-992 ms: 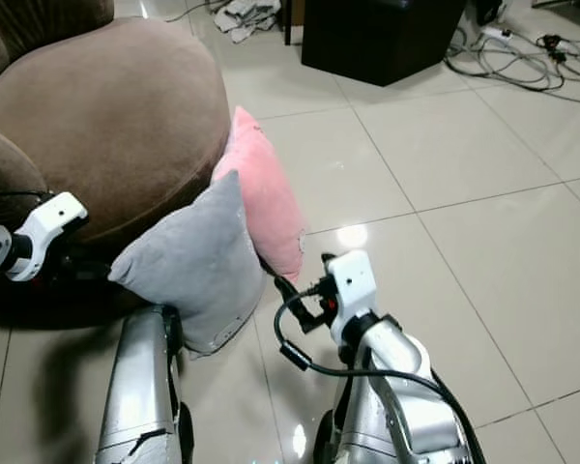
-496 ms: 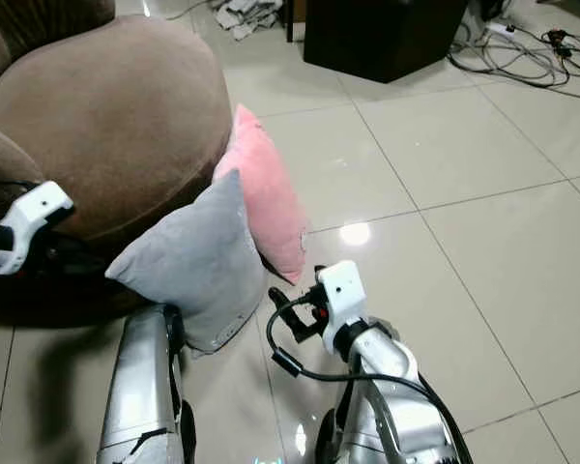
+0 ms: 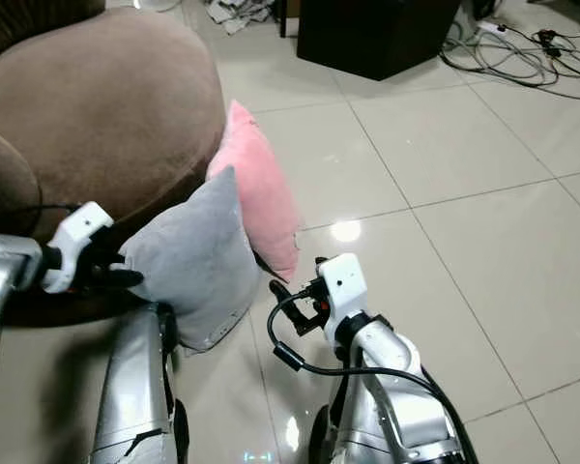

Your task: Move the pillow to the sofa from floor

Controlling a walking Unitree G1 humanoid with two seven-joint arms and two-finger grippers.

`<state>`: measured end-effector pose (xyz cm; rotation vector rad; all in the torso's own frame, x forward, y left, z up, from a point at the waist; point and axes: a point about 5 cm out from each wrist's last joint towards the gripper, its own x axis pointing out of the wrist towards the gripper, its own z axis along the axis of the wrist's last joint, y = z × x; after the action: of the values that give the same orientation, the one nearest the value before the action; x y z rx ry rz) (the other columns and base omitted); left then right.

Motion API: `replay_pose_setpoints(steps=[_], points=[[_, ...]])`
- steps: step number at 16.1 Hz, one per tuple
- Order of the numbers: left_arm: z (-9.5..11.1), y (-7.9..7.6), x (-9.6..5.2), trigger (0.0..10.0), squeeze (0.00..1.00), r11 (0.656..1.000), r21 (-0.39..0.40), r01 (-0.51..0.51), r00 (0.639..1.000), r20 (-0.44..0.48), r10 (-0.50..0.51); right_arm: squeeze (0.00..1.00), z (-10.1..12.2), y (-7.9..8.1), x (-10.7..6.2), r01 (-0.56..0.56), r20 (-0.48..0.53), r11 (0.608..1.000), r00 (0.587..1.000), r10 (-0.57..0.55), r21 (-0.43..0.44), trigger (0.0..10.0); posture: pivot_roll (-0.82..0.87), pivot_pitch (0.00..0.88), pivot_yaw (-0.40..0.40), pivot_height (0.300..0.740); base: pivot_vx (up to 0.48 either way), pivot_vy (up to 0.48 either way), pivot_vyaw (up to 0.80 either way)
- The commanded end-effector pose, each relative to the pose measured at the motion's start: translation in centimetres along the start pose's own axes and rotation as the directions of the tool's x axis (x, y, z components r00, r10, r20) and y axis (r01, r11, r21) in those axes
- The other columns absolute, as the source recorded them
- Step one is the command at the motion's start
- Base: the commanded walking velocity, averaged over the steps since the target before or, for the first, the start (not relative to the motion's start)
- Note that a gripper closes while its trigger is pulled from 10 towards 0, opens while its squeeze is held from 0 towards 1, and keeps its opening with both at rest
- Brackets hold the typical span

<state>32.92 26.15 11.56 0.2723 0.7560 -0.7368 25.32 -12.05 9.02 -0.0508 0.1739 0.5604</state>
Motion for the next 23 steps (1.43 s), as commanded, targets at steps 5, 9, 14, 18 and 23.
replay_pose_setpoints(steps=[5, 9, 14, 18, 23], points=[[1.9, 0.1, 2.2, 10.0, 0.0, 0.979, 0.021, -0.201, 0.964, 0.181, 0.194, 0.0, 1.7, 0.5, -1.1, -0.024, 0.043, 0.999, 0.999, 0.026, -0.038, 10.0, 0.07, 0.186, -0.099, 0.435, 0.0, 0.0, 0.0], [3.4, 0.4, 2.5, 10.0, 0.0, 0.958, -0.016, -0.286, 0.92, 0.277, 0.279, 0.0, 1.8, 1.2, -2.3, -0.096, 0.019, 0.995, 0.995, 0.096, -0.018, 10.0, 0.05, 0.194, -0.122, 0.435, 0.0, 0.0, 0.0], [2.9, 0.1, 3.6, 10.0, 0.0, 0.924, 0.031, -0.381, 0.896, 0.259, 0.361, 0.0, 1.8, 1.7, -2.7, -0.117, -0.005, 0.993, 0.993, 0.117, -0.006, 10.0, 0.04, 0.218, -0.132, 0.435, 0.0, 0.0, 0.0], [2.1, -0.1, 4.1, 10.0, 1.0, 0.903, 0.02, -0.43, 0.873, 0.265, 0.41, 0.0, 1.6, 2.0, -3.2, -0.117, -0.019, 0.993, 0.993, 0.117, 0.002, 10.0, 0.03, 0.233, -0.138, 0.435, 0.0, 0.0, 0.0], [2.0, -0.1, 4.3, 10.0, 1.0, 0.875, -0.063, -0.48, 0.828, 0.297, 0.475, 0.0, 1.4, 2.0, -3.6, -0.106, -0.036, 0.994, 0.994, 0.106, 0.009, 10.0, 0.02, 0.24, -0.144, 0.435, 0.0, 0.0, 0.0]])
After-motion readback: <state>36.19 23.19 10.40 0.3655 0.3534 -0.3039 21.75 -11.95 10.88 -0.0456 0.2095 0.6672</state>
